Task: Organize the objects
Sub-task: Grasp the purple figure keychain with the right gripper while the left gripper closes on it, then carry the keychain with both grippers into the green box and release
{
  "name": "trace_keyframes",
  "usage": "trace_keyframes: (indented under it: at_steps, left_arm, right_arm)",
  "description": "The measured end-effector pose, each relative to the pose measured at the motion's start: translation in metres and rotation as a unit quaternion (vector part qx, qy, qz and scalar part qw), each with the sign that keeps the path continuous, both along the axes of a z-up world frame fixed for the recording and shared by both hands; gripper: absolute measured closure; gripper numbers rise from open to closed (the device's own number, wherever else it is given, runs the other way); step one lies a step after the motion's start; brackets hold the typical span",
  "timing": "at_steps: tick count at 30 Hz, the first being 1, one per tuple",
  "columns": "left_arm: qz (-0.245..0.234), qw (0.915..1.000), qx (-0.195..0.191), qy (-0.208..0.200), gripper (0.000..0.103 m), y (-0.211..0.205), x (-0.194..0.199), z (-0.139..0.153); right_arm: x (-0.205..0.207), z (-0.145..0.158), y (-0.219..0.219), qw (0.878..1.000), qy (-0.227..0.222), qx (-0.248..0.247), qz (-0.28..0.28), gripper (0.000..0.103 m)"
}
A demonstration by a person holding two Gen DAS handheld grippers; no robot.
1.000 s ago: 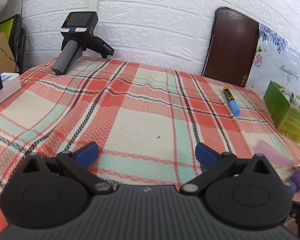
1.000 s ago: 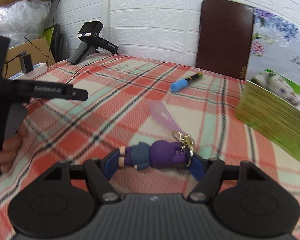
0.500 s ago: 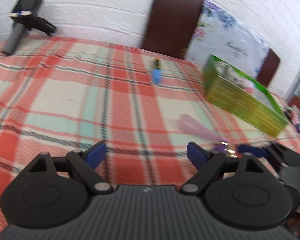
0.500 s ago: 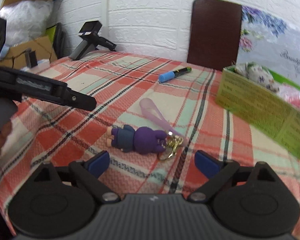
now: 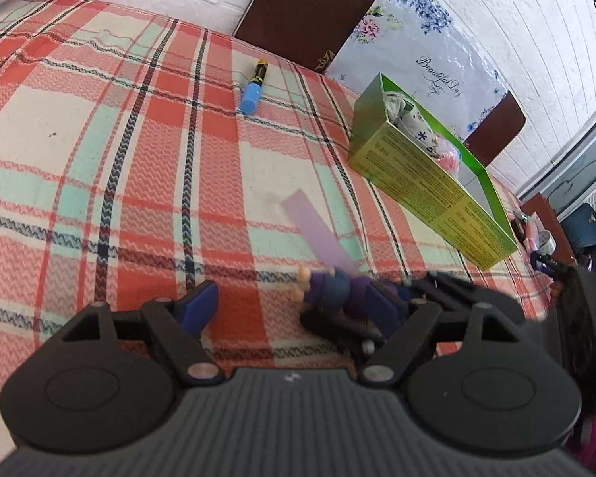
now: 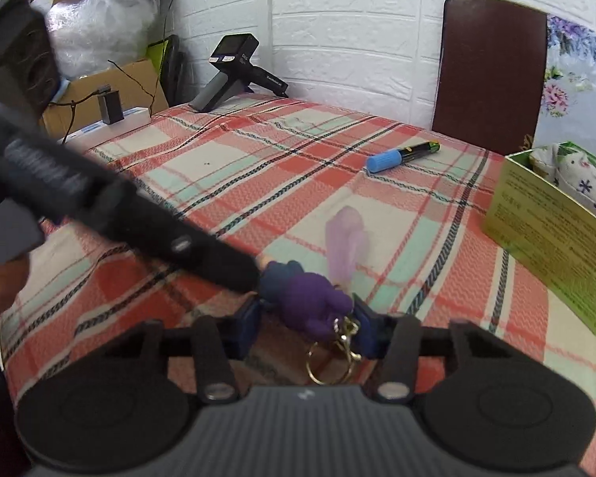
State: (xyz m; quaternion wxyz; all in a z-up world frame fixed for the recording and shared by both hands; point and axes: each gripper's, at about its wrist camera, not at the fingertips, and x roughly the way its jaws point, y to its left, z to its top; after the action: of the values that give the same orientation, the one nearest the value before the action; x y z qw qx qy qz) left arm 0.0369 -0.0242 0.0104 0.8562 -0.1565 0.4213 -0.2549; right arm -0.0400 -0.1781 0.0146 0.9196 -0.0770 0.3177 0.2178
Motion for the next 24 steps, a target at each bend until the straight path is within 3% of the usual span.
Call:
trace_keyframes:
  at_steps: [3, 5, 7, 8, 15, 18, 19, 24]
  left_arm:
    - [-0.001, 1.0, -0.003, 0.002, 0.017, -0.005, 0.005, 0.0]
    - [-0.007, 1.0, 0.002, -0.004, 0.02, -0.009, 0.005, 0.001]
    - [-0.026, 0.9996, -0.006, -0.003, 0.045, -0.013, 0.005, -0.001]
    - [-0.034, 0.9991, -0.022, 0.007, 0.048, -0.014, 0.006, -0.001]
    - [-0.041, 0.9978, -0.049, -0.02, 0.049, -0.034, 0.025, 0.027]
    - [-0.057, 0.9961, -0.044, -0.051, 0.049, -0.06, 0.037, 0.047]
    - [-0.067, 0.9951, -0.046, -0.057, 0.05, -0.07, 0.042, 0.052]
    - [-0.093, 0.9908, -0.044, -0.088, 0.05, -0.123, 0.067, 0.075]
  right_arm:
    - [-0.014, -0.002, 0.011, 1.0, -0.011, -0.004, -0.011, 0.062]
    - [-0.016, -0.002, 0.015, 1.0, -0.02, -0.005, -0.022, 0.062]
    - [-0.016, 0.001, 0.017, 0.999, -0.027, -0.002, -0.023, 0.063]
    - [-0.015, 0.001, 0.018, 0.999, -0.031, -0.004, -0.025, 0.063]
    - [-0.014, 0.024, 0.012, 0.991, -0.111, -0.059, -0.054, 0.064]
    - [-0.001, 0.039, -0.003, 0.985, -0.135, -0.077, -0.077, 0.065]
    - [0.004, 0.043, -0.01, 0.983, -0.141, -0.084, -0.085, 0.072]
    - [0.029, 0.063, -0.05, 0.972, -0.165, -0.115, -0.124, 0.072]
